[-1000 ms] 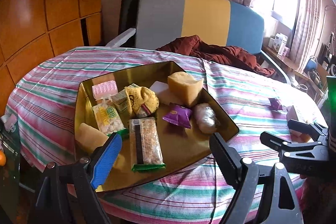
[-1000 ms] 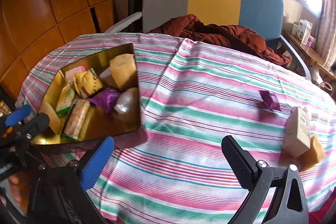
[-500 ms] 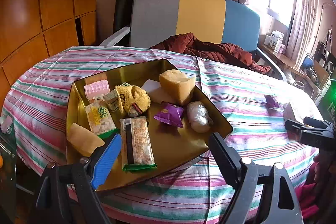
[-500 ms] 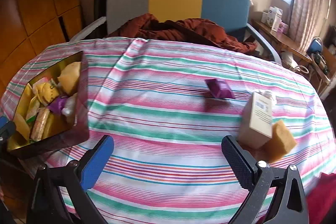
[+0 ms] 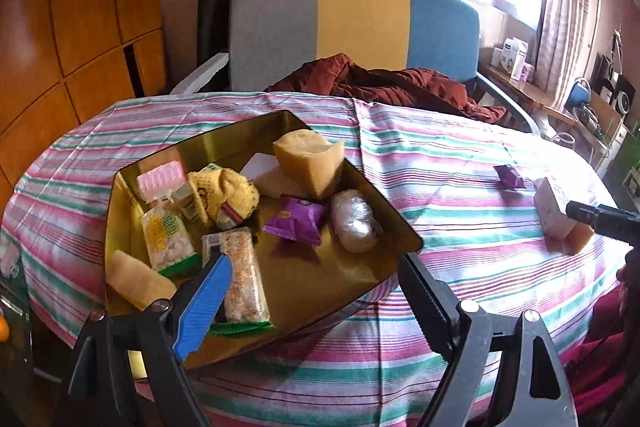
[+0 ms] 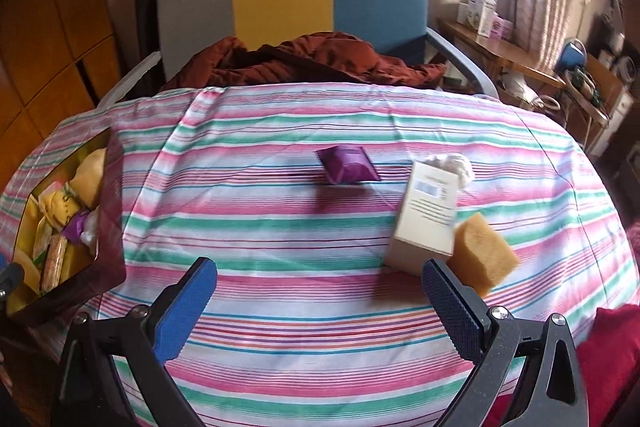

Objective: Organize objects
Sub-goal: 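Swing both tools toward the purple packet and cream box on the cloth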

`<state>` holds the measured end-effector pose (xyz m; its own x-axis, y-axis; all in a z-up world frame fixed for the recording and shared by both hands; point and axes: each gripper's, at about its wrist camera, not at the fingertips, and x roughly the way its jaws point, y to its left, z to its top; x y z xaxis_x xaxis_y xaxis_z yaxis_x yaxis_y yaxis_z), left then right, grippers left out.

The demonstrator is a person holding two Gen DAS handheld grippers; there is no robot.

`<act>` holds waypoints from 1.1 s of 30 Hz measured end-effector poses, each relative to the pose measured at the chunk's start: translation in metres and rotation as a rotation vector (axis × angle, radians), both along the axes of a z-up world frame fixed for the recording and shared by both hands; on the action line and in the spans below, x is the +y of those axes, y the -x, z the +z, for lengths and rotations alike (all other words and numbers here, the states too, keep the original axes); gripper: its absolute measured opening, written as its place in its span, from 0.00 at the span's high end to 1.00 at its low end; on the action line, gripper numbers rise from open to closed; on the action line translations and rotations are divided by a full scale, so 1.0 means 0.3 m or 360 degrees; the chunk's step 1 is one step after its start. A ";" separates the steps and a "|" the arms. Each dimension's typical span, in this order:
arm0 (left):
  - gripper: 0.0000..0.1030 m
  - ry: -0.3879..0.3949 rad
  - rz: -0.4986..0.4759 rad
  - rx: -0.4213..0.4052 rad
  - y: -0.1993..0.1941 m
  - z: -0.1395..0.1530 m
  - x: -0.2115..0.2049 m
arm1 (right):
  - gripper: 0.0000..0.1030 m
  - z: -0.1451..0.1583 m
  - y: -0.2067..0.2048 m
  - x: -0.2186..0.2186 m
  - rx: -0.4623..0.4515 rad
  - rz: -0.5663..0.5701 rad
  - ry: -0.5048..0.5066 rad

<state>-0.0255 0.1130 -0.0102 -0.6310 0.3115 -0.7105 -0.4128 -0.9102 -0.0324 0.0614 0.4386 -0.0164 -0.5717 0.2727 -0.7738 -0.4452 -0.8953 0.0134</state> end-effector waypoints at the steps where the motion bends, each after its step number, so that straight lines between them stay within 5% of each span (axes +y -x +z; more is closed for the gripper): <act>1: 0.16 0.0003 -0.0009 0.0004 0.000 0.002 0.009 | 0.00 0.004 -0.005 0.014 0.0005 -0.0013 -0.0001; 18: 0.16 0.0016 -0.0366 0.0046 -0.038 0.031 0.278 | 0.00 0.042 -0.098 0.413 0.0120 -0.0415 0.0073; 25: 0.16 0.0028 -0.0502 -0.0058 -0.042 -0.018 0.417 | 0.00 -0.028 -0.169 0.563 0.0216 -0.0646 0.0368; 33: 0.17 0.0036 -0.0659 -0.0237 -0.036 -0.096 0.577 | 0.00 -0.063 -0.225 0.623 0.0254 -0.0800 0.0498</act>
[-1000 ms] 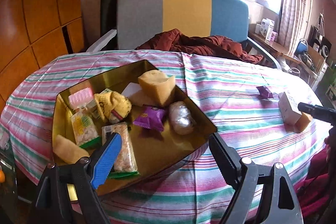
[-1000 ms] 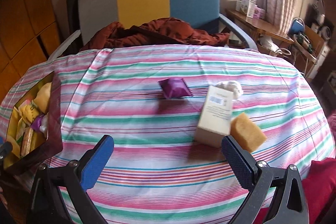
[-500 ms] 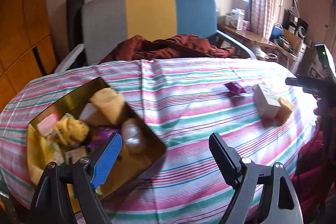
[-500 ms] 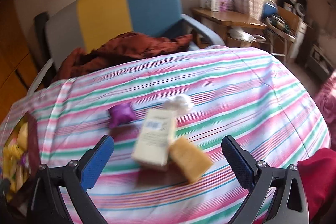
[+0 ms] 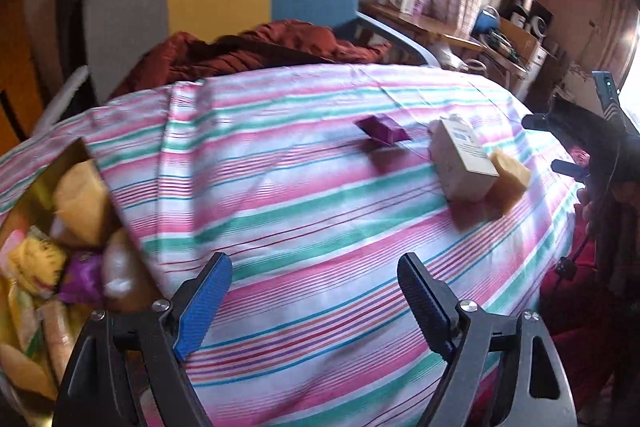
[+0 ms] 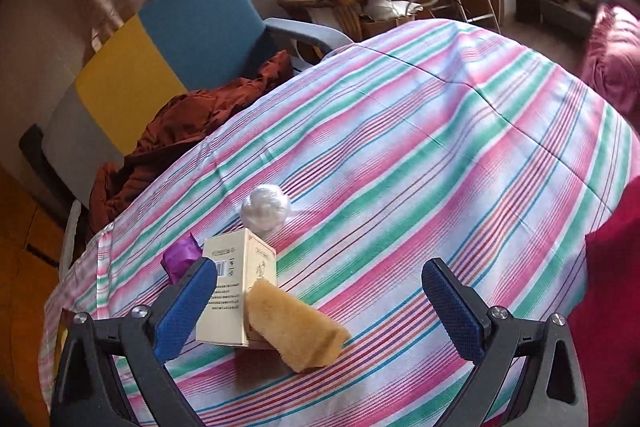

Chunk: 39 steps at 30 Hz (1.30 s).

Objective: Organize objects
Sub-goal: 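Swing both tools toward the purple packet and cream box on the cloth, then grasp the purple candy packet with the left tool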

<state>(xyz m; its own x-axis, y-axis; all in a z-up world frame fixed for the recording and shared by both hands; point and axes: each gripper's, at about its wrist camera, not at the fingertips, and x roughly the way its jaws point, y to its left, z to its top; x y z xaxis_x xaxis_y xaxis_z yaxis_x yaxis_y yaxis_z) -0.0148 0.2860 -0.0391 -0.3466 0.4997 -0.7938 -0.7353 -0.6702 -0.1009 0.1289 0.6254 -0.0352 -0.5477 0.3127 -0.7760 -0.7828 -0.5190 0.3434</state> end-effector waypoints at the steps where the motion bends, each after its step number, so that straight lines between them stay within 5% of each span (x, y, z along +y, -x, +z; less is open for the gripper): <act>1: 0.18 0.0003 -0.0025 -0.0023 0.004 -0.008 0.023 | 0.00 -0.006 -0.003 0.005 0.0008 -0.0003 0.0026; 12: 0.21 0.0092 -0.0163 0.0050 0.069 -0.039 0.286 | 0.00 -0.026 -0.006 0.019 0.0054 0.0016 0.0109; 20: 0.21 0.0227 -0.0524 0.0246 0.125 -0.042 0.538 | 0.00 -0.033 0.000 0.021 0.0099 0.0054 0.0154; 33: 0.21 0.0423 -0.0708 0.0236 0.254 -0.193 0.767 | 0.00 -0.061 0.015 0.037 0.0108 0.0080 0.0220; 34: 0.30 0.0420 -0.0699 0.0218 0.259 -0.204 0.768 | 0.00 -0.062 0.016 0.038 0.0105 0.0078 0.0220; 35: 0.51 0.0407 -0.0683 0.0185 0.265 -0.216 0.765 | 0.00 -0.064 0.015 0.039 0.0102 0.0077 0.0221; 39: 0.65 0.0271 -0.0571 0.0043 0.281 -0.226 0.714 | 0.00 -0.067 0.014 0.041 0.0091 0.0067 0.0213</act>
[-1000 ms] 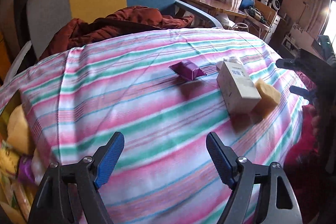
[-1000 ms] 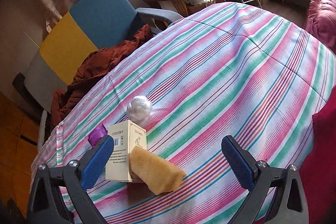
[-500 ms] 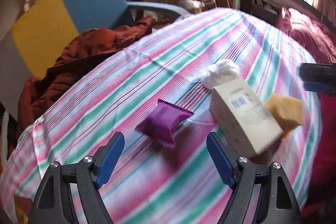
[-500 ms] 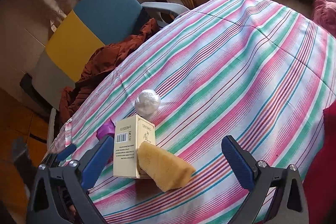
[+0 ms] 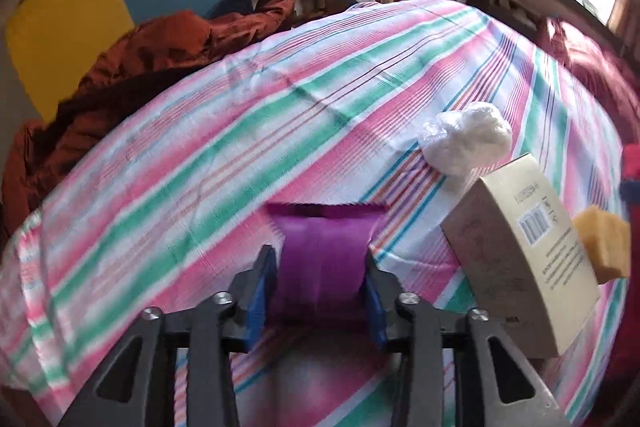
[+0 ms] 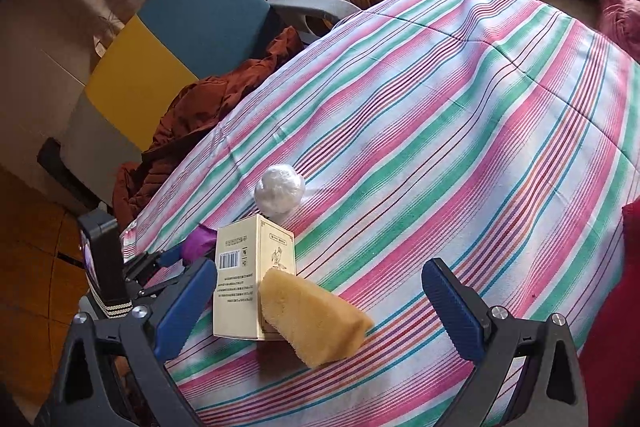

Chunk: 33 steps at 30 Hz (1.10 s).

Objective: Organize objects
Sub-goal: 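Grasp the purple candy packet with the left tool, then grasp the cream box with the right tool while left tool holds the packet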

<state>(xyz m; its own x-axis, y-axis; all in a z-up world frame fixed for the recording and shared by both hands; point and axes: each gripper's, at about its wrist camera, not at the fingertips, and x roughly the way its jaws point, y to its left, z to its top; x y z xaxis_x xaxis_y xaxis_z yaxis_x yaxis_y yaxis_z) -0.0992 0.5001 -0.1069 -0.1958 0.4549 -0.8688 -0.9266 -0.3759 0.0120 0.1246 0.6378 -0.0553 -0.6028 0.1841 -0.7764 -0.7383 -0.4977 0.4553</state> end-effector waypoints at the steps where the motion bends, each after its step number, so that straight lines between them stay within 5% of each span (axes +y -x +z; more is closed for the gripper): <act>1: 0.66 -0.0017 0.0024 0.0001 -0.006 0.000 -0.018 | 0.00 0.000 -0.002 0.002 0.0003 -0.0007 0.0000; 8: 0.67 -0.0095 0.0176 -0.0028 -0.083 0.010 -0.189 | 0.00 -0.002 -0.008 0.011 -0.0009 -0.0033 -0.0002; 21: 0.67 -0.0167 0.0341 0.0014 -0.303 0.017 -0.568 | 0.00 0.039 0.104 -0.115 -0.0084 0.0266 -0.0210; 29: 0.66 -0.0214 0.0331 0.0032 -0.317 0.006 -0.598 | 0.04 0.053 0.275 -0.181 -0.0248 0.0452 -0.0361; 33: 0.66 -0.0258 0.0335 0.0038 -0.321 0.001 -0.609 | 0.07 -0.028 0.391 -0.160 -0.0376 0.0515 -0.0382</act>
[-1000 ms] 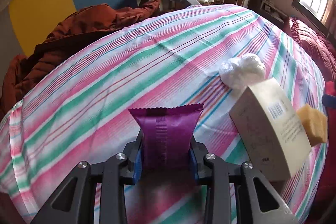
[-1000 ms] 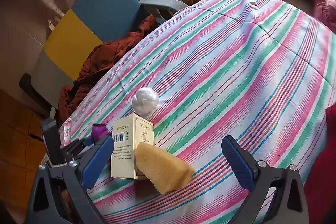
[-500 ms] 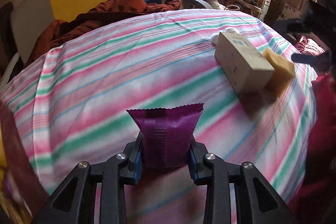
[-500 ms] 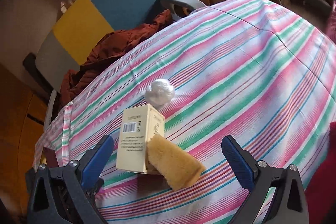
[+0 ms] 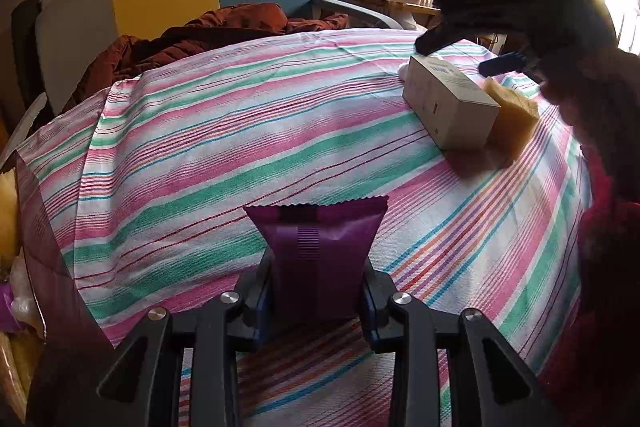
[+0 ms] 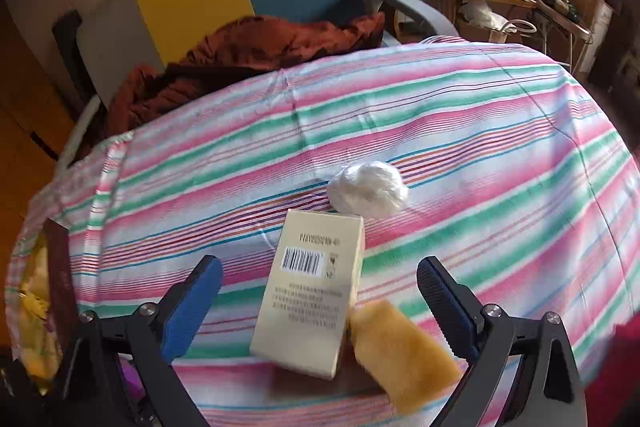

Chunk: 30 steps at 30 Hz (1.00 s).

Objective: Organize objects
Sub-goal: 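Grasp the cream box with the right tool while left tool holds the packet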

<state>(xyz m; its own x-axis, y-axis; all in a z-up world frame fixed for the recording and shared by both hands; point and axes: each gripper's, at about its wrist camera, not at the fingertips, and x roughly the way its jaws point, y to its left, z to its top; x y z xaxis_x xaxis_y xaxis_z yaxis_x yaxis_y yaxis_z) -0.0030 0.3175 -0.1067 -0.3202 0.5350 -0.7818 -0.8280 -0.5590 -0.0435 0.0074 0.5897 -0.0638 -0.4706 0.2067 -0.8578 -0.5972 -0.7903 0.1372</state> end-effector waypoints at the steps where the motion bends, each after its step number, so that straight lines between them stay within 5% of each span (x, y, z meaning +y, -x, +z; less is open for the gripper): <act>1: 0.66 -0.0015 0.0003 -0.0003 0.001 -0.001 -0.003 | 0.08 -0.028 0.015 0.007 -0.0037 -0.0004 -0.0008; 2: 0.66 -0.0026 0.0006 -0.0004 0.000 -0.002 -0.005 | 0.14 -0.053 0.023 0.009 -0.0082 0.0000 0.0001; 3: 0.66 -0.0031 0.0009 -0.0003 -0.001 -0.002 -0.007 | 0.34 -0.074 0.030 0.004 -0.0117 0.0039 0.0020; 6: 0.65 -0.0041 0.0021 0.0019 -0.008 -0.003 -0.008 | 0.50 -0.075 0.038 -0.043 -0.0139 0.0154 -0.0043; 14: 0.67 -0.0042 0.0045 0.0022 -0.009 0.006 -0.007 | 0.51 -0.070 0.084 -0.198 -0.0102 0.0532 -0.0031; 18: 0.68 -0.0101 0.0091 -0.0051 0.000 0.066 -0.043 | 0.51 -0.067 0.080 -0.209 -0.0104 0.0561 -0.0049; 30: 0.68 -0.0155 0.0290 0.0141 -0.028 0.317 -0.209 | 0.51 -0.032 0.077 -0.281 -0.0025 0.0669 -0.0060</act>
